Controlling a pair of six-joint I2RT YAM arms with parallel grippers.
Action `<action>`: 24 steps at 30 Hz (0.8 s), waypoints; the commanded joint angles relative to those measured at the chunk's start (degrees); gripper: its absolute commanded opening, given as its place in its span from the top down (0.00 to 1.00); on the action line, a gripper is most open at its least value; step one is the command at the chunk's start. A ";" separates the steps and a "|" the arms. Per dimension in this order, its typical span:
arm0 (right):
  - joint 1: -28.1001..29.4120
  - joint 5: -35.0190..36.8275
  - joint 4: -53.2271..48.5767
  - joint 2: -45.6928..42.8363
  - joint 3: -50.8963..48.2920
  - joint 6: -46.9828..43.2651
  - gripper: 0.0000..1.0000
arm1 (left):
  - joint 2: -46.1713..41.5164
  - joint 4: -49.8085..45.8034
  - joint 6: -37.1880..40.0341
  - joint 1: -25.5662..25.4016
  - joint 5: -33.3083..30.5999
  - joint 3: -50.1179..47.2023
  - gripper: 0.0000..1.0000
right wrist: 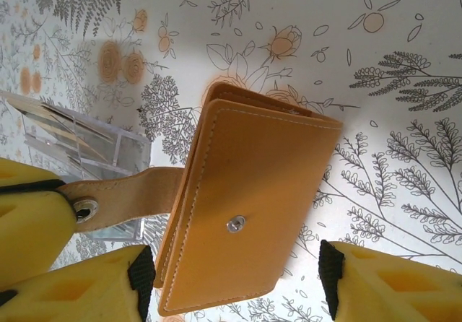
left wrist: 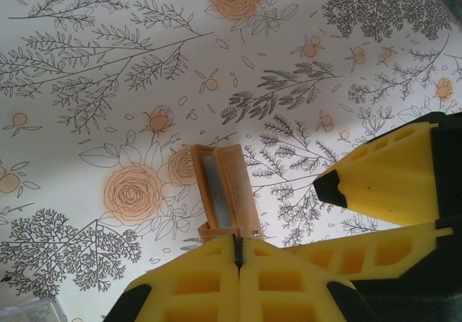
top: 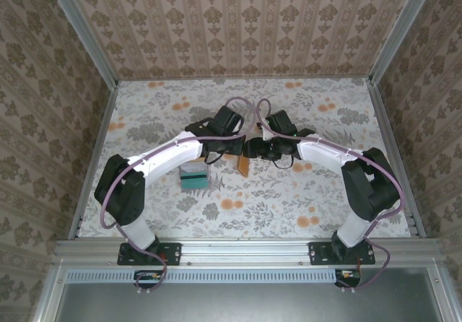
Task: Take the credit cards out of the card holder
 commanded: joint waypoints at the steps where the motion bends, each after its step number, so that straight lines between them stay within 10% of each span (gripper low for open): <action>1: -0.01 -3.92 3.33 1.45 -0.15 1.93 0.37 | -1.02 0.91 0.52 -0.88 1.53 1.83 1.00; 24: -0.90 -4.96 2.79 3.89 0.49 3.32 0.57 | -0.53 0.57 0.98 -1.63 1.18 3.19 1.00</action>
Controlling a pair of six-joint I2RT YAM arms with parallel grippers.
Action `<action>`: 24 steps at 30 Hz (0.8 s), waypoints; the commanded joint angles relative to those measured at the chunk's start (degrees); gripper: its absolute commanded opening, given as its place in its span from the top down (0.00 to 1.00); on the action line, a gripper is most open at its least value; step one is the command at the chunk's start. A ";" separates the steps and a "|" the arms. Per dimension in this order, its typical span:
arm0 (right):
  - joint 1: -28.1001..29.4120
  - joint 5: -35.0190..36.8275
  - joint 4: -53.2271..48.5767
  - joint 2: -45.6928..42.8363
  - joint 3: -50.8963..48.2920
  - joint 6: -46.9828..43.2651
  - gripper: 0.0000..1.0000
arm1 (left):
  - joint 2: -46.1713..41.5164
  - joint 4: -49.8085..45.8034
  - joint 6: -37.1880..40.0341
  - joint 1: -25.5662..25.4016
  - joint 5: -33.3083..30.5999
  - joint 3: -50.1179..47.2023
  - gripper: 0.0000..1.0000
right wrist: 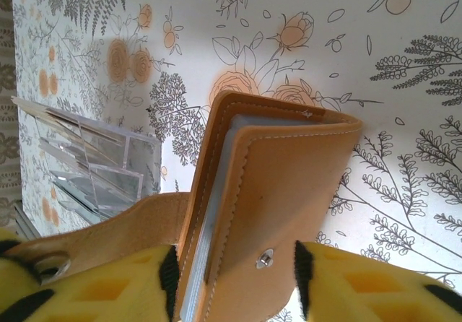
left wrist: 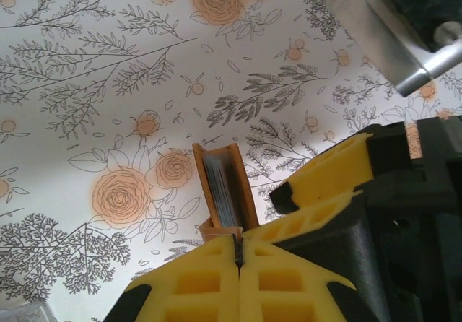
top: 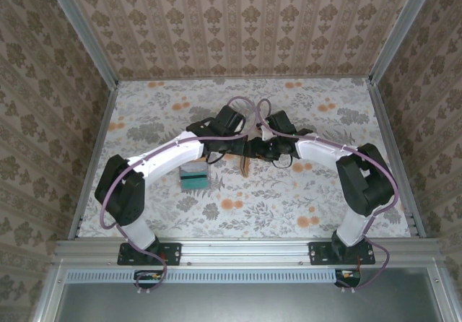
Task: Take the credit cards out of the card holder
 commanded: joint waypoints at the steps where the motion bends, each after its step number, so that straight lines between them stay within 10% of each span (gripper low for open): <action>1: -0.15 -0.50 0.06 0.86 0.45 0.38 0.60 | -0.53 0.88 0.96 -0.63 1.01 1.93 1.00; 13: -1.33 6.14 -5.02 -3.55 -1.42 -1.49 1.00 | -0.87 -0.05 0.65 0.41 -0.62 0.20 1.00; 24: -2.87 8.28 -14.29 -12.04 -3.39 -3.93 1.00 | -2.42 0.12 -1.47 1.99 -0.31 -4.73 1.00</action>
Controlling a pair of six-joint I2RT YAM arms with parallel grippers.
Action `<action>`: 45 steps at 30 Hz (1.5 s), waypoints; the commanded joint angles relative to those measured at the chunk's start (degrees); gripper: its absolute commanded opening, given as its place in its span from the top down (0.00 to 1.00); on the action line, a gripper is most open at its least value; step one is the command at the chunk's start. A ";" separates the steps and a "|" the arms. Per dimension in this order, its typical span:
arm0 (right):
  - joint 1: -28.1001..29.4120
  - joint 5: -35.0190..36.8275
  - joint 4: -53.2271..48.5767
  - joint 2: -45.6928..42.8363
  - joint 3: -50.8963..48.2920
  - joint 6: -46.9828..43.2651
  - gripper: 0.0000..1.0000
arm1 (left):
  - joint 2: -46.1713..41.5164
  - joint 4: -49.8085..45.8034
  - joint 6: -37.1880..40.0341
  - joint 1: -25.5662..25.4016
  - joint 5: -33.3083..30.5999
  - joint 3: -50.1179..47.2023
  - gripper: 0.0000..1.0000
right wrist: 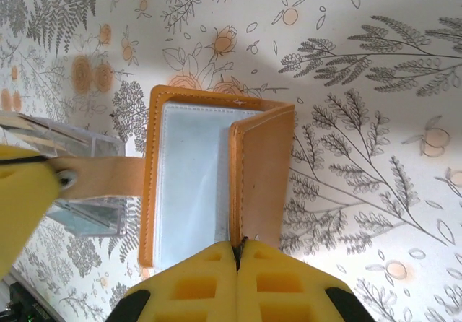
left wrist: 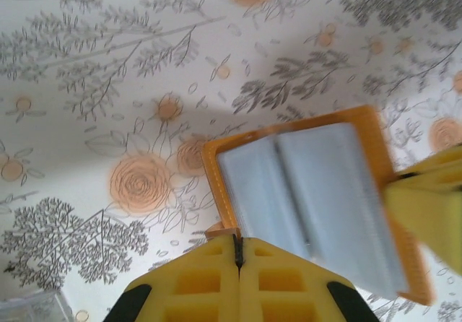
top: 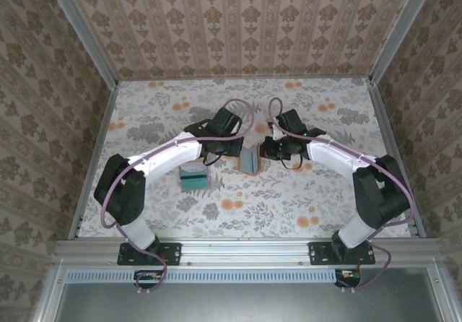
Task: Take the credit cards out of the card holder
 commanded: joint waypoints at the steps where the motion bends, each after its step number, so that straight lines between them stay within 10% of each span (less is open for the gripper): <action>1: -0.56 1.90 -6.35 -4.21 -1.82 -1.94 1.00 | -2.50 -0.16 -1.29 0.08 -0.25 -2.04 1.00; 16: -5.33 1.71 -3.10 -9.31 -12.45 -3.36 1.00 | 1.07 2.23 -2.86 -1.05 -0.19 -8.40 1.00; 19: -6.28 1.38 -1.61 -9.65 -13.73 -3.55 0.99 | 1.42 1.82 -3.06 -1.14 -0.64 -8.34 0.91; 23: -6.66 0.75 -0.70 -9.62 -14.97 -3.71 0.84 | 0.51 -0.54 -2.91 -1.29 -2.44 -7.48 0.45; 26: -6.67 0.55 -0.32 -9.33 -15.55 -3.73 0.87 | -0.41 -2.62 -2.80 -1.91 -4.14 -5.91 0.34; 45: -7.60 9.07 -4.85 -14.13 -15.54 -3.70 0.54 | 1.64 -1.64 -4.13 -4.15 4.06 1.17 0.52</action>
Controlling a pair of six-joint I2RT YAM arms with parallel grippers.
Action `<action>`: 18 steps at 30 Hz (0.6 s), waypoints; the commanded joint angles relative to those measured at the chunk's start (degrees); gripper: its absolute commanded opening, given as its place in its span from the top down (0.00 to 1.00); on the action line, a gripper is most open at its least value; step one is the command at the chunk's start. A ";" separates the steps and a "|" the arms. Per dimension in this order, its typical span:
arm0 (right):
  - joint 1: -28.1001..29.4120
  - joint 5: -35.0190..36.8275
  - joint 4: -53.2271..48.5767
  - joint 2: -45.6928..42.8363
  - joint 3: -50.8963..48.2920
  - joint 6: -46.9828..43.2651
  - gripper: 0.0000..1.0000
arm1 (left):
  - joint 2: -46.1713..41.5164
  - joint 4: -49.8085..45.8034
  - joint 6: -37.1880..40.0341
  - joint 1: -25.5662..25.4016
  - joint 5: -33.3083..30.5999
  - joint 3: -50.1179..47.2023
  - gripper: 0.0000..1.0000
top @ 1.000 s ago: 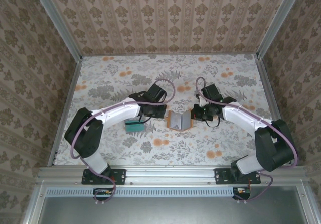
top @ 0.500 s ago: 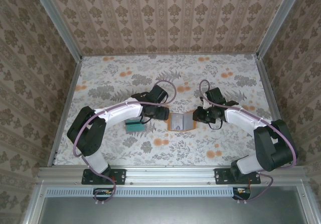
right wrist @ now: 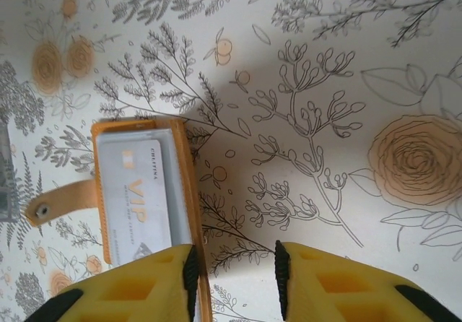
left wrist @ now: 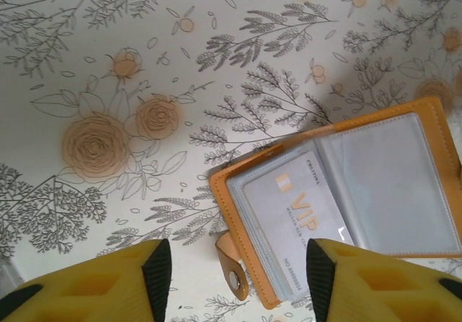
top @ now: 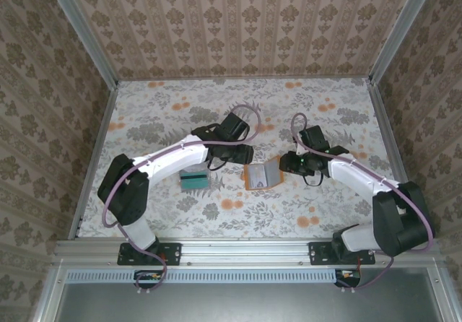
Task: Take the credit cards out of the card holder
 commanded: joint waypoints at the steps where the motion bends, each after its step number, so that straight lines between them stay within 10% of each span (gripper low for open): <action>1: -0.28 3.56 -3.30 -1.17 -0.05 -0.47 0.53 | 0.92 1.54 -1.11 -0.44 3.56 -0.59 0.54; 18: 3.97 -3.61 -2.25 -3.69 2.65 -0.70 0.44 | 4.88 3.21 -1.15 -2.19 5.70 -0.94 0.70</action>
